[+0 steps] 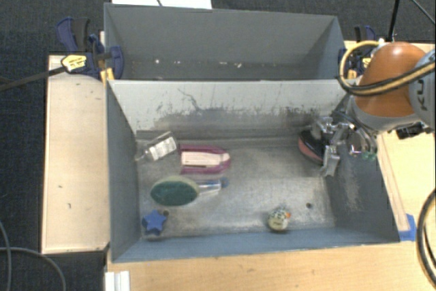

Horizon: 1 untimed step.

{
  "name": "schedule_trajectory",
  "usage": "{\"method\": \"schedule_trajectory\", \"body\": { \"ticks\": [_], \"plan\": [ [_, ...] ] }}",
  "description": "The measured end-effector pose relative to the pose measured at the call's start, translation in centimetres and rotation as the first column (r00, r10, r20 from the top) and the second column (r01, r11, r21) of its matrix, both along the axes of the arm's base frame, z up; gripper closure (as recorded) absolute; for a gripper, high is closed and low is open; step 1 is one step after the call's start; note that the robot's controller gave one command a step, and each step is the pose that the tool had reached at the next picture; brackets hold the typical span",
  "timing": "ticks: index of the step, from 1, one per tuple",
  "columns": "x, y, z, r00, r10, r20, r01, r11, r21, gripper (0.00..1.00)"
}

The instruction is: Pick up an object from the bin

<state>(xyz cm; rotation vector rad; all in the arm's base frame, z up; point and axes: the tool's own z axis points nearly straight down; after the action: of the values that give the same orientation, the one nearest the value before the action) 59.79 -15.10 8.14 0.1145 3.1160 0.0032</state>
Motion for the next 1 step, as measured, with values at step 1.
{"method": "schedule_trajectory", "body": {
  "ticks": [1],
  "plan": [
    [-0.32,0.79,0.07,0.997,-0.080,0.005,0.081,0.997,-0.006,1.00]
  ]
}}
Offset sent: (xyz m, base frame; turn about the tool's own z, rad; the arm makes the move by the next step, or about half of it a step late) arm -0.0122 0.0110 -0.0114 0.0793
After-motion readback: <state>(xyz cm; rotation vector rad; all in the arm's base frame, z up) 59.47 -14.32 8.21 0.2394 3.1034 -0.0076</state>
